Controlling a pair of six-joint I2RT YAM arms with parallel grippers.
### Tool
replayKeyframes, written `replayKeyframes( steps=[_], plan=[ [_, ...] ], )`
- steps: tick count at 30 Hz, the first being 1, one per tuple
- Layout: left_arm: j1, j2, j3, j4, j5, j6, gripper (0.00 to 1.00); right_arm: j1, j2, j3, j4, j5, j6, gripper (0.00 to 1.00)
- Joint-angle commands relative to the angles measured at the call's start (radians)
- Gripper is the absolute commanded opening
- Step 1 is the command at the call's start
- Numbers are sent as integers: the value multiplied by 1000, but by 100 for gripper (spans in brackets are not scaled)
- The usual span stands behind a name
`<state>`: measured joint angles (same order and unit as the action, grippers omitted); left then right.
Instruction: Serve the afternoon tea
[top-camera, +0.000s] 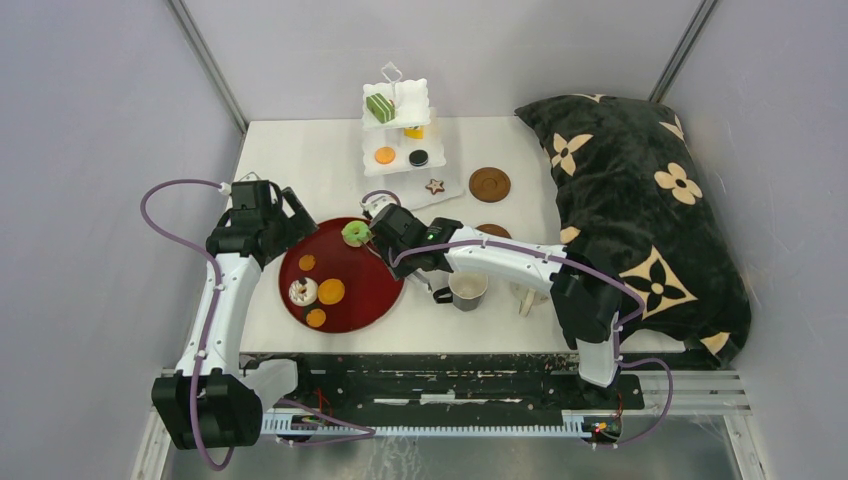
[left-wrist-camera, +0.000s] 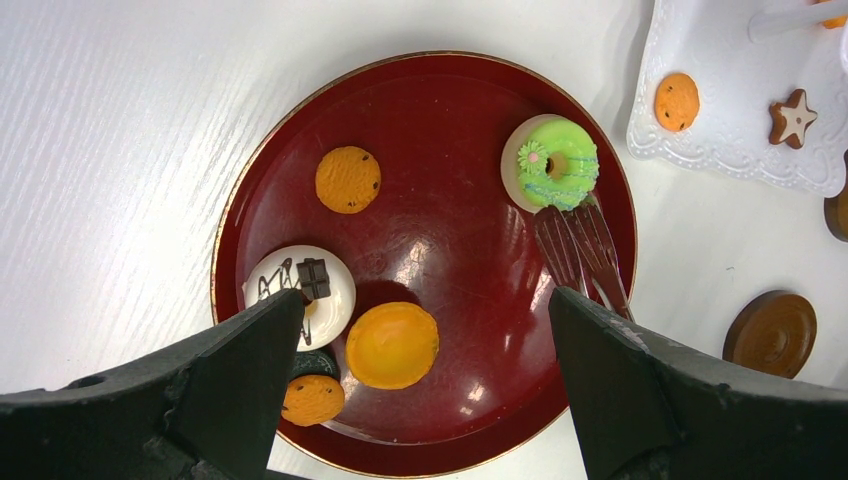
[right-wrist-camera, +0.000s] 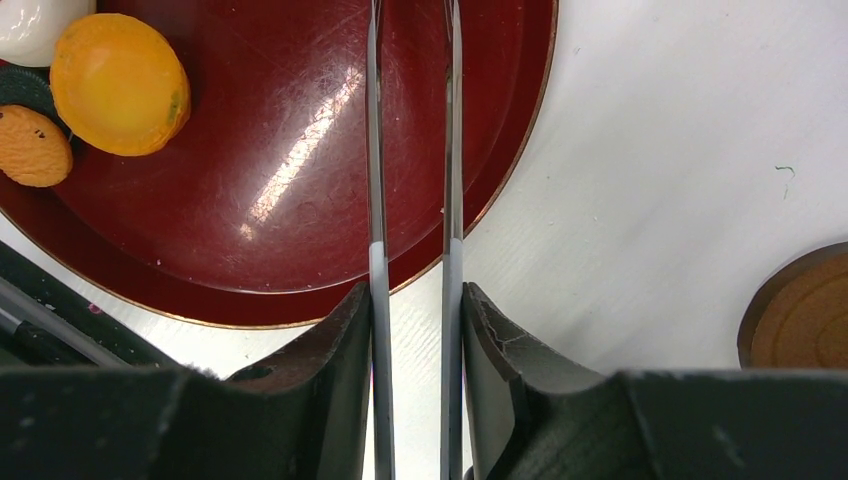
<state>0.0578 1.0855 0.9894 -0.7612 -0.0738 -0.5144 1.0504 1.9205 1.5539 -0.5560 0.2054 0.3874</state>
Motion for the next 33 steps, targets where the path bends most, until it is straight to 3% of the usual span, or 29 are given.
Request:
replayKeyframes(
  steps=[1, 8, 33],
  plan=[
    [5, -20, 27, 25, -12, 12, 100, 3, -17, 39, 52, 33, -12, 21],
    [5, -19, 23, 25, -6, 8, 100, 3, -23, 36, 57, 31, -21, 1],
    [5, -10, 18, 35, -6, 9, 100, 10, -241, -71, -11, -146, -106, 1]
  ],
)
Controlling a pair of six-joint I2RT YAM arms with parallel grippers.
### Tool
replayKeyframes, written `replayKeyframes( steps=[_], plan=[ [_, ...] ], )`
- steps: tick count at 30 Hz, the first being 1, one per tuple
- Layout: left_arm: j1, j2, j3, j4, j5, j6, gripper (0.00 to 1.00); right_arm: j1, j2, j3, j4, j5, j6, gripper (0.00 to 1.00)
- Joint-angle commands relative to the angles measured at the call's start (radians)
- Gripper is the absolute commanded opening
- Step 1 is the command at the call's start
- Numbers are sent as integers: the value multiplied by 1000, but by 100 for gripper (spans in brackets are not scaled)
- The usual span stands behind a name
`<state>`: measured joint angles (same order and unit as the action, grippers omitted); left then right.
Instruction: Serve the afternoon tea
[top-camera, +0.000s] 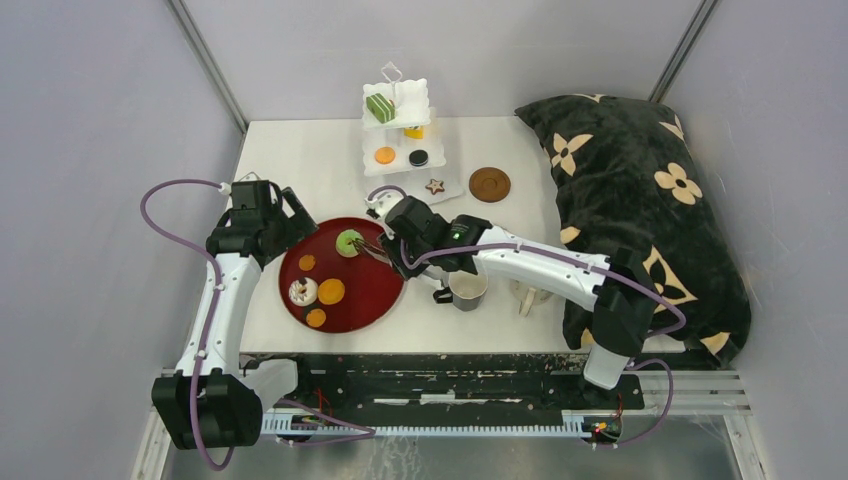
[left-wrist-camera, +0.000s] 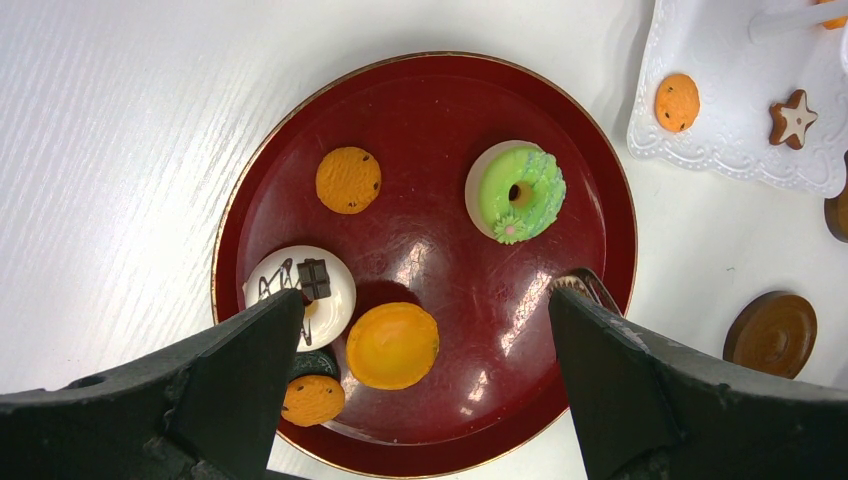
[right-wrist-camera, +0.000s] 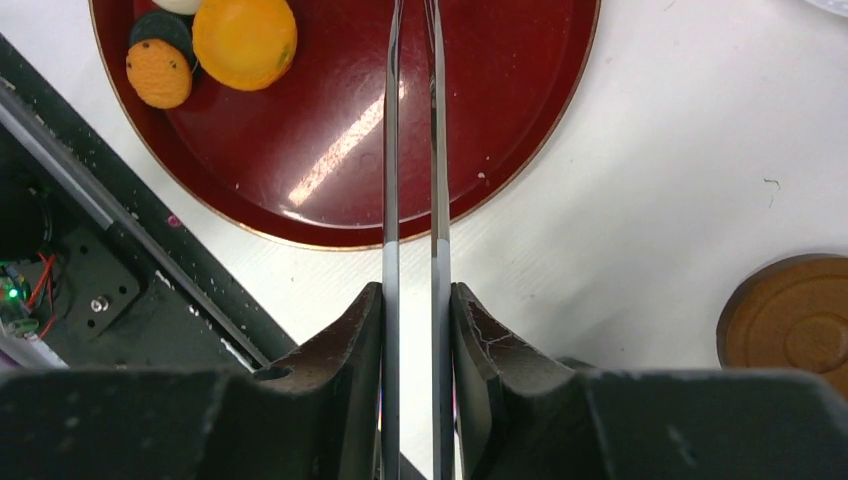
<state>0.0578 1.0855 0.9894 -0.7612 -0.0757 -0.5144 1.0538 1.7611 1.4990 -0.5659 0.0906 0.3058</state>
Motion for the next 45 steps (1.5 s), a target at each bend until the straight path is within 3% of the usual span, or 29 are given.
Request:
replayKeyframes(
  steps=[1, 9, 16, 30, 45],
  plan=[
    [4, -9, 19, 36, -5, 8, 100, 6, -93, -20, -6, -32, -28, 1],
    [5, -7, 16, 41, -3, 7, 100, 7, -64, -33, -18, -5, -19, 2],
    [5, -10, 8, 40, -7, 10, 100, 34, 1, -49, 25, 55, -34, 23],
    [5, -7, 10, 39, -11, 14, 100, 55, 86, -34, 98, 194, -12, 41],
    [4, -17, 11, 33, -16, 14, 100, 55, 127, -3, 146, 128, -63, 47]
  ],
)
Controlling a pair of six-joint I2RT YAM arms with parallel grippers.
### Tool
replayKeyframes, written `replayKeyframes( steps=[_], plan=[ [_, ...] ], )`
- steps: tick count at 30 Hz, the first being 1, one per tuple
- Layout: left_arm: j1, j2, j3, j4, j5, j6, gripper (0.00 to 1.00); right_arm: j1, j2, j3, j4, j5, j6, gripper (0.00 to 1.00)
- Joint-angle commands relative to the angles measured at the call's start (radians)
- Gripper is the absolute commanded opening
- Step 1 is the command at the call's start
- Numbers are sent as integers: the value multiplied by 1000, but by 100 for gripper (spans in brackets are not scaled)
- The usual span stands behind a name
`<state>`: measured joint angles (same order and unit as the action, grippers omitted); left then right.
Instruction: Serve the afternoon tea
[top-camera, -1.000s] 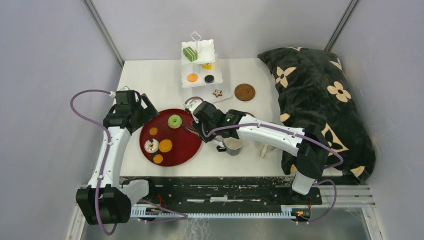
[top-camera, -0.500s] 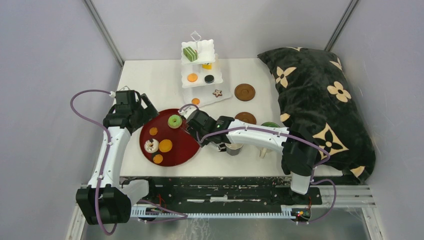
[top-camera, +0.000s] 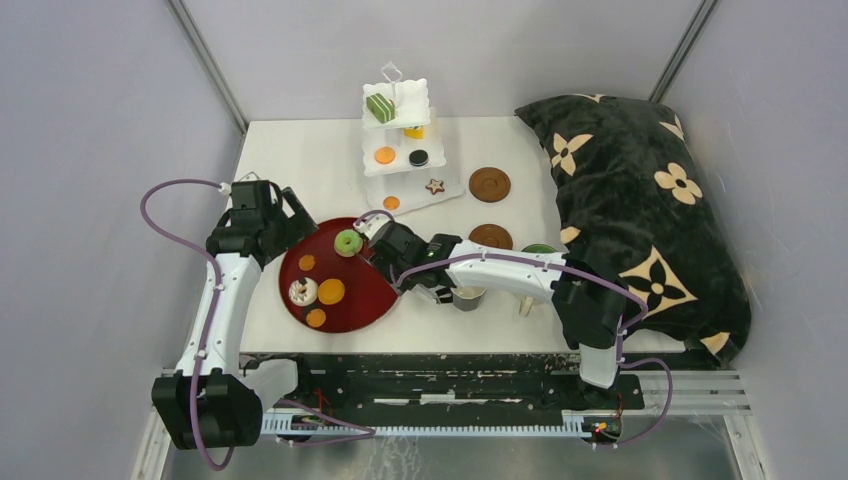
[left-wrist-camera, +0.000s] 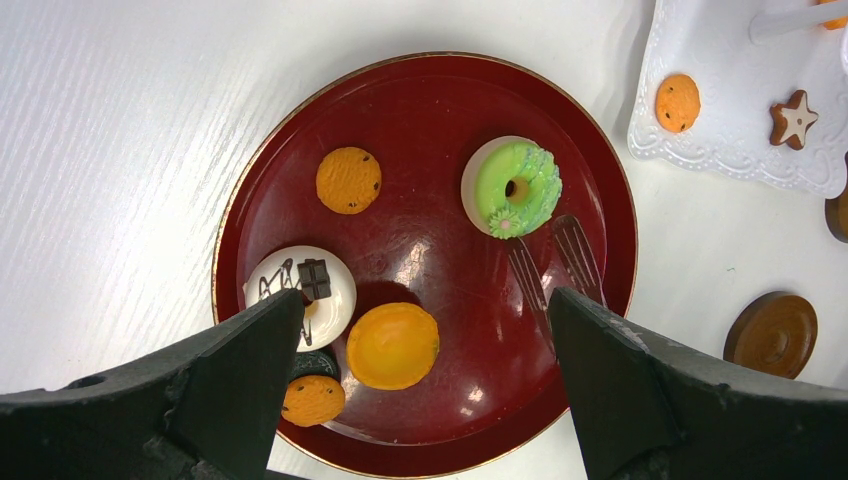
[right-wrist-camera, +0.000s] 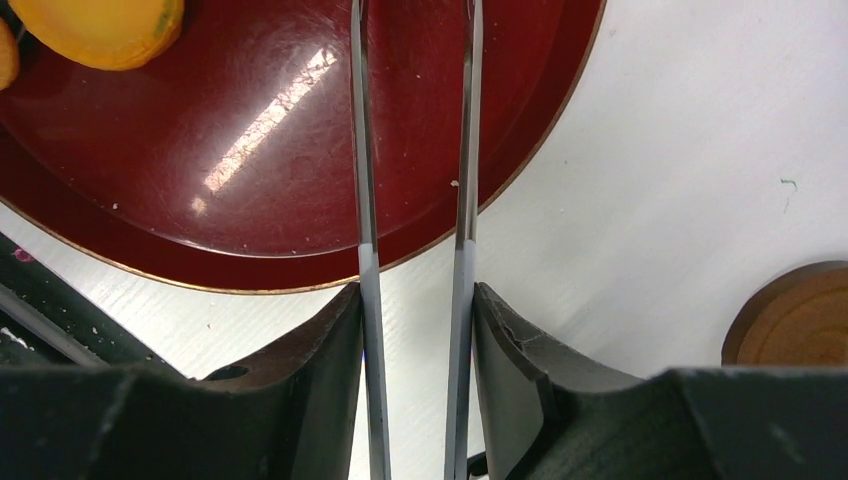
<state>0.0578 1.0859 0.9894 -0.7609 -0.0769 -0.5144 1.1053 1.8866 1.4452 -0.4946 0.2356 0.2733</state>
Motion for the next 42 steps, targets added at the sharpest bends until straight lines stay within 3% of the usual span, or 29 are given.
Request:
replayKeyframes(
  steps=[1, 16, 19, 23, 29, 35, 42],
  plan=[
    [5, -18, 11, 32, -15, 14, 100, 2, 6, 56, 75, -17, -31, 47],
    [5, -18, 15, 24, -24, 15, 100, 2, 72, 147, 53, 13, -29, 46],
    [5, -17, 17, 24, -23, 14, 100, 3, 78, 154, 48, 17, -28, 39],
    [5, -17, 16, 23, -23, 16, 100, 2, 77, 149, 50, 22, -23, 22],
    [5, -21, 14, 23, -24, 17, 100, 1, 47, 128, 42, 14, -19, 11],
    [4, -15, 12, 26, -28, 19, 100, 1, -15, 80, 6, -4, -54, 16],
    [5, 35, -2, 69, -3, -5, 100, 2, -4, 63, 28, -21, -65, 39]
  ],
)
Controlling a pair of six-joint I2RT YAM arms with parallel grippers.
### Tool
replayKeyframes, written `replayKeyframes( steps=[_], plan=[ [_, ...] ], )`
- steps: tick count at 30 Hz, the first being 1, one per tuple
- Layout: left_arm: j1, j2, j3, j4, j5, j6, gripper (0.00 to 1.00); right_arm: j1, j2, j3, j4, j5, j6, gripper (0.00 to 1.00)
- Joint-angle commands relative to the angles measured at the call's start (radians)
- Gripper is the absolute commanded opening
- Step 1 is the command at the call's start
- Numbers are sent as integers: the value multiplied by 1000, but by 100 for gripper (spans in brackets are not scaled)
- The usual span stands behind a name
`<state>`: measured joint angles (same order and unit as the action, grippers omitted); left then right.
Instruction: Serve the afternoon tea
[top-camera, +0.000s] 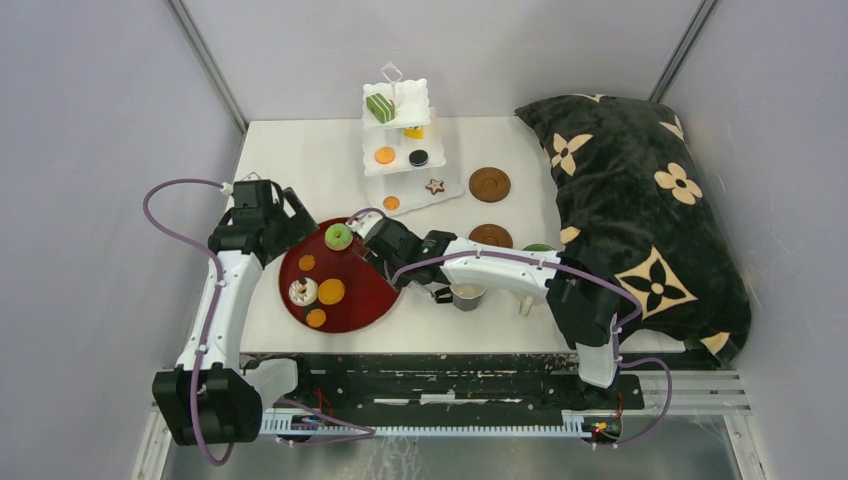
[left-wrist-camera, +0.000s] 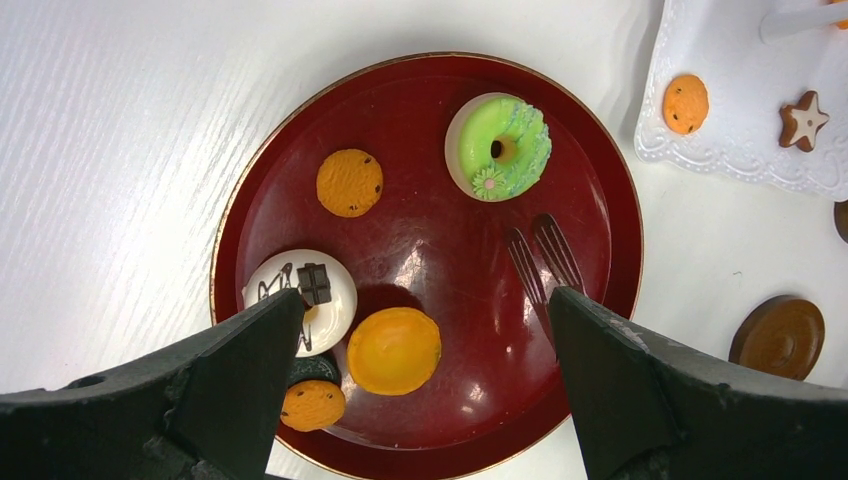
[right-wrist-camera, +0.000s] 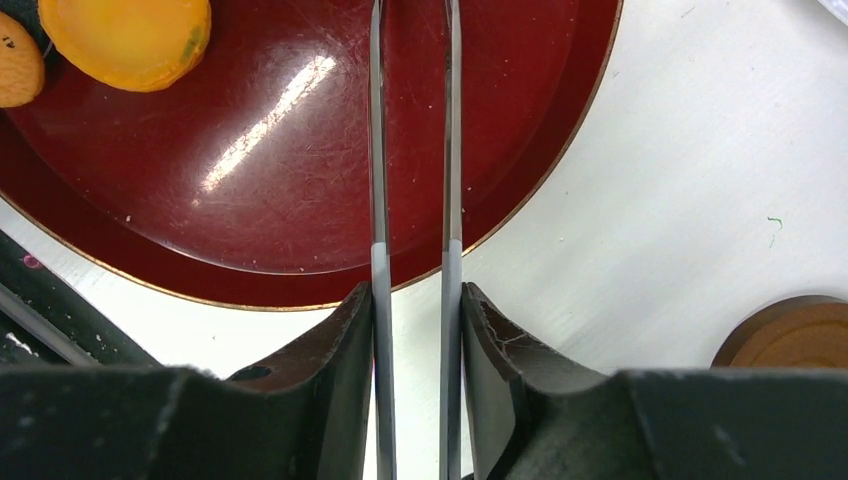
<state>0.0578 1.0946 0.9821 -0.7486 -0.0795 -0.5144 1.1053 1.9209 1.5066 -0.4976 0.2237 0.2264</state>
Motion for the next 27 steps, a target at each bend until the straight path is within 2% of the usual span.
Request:
replayKeyframes(
  steps=[1, 12, 27],
  plan=[
    [5, 32, 8, 63, -2, -5, 100, 1, -34, 4, 35, -15, -18, 41],
    [5, 47, 16, 65, -9, -3, 100, 1, 23, 62, 59, 4, -13, 48],
    [5, 48, 19, 60, -15, 6, 100, -9, 69, 111, 59, 39, 30, 51]
  ],
)
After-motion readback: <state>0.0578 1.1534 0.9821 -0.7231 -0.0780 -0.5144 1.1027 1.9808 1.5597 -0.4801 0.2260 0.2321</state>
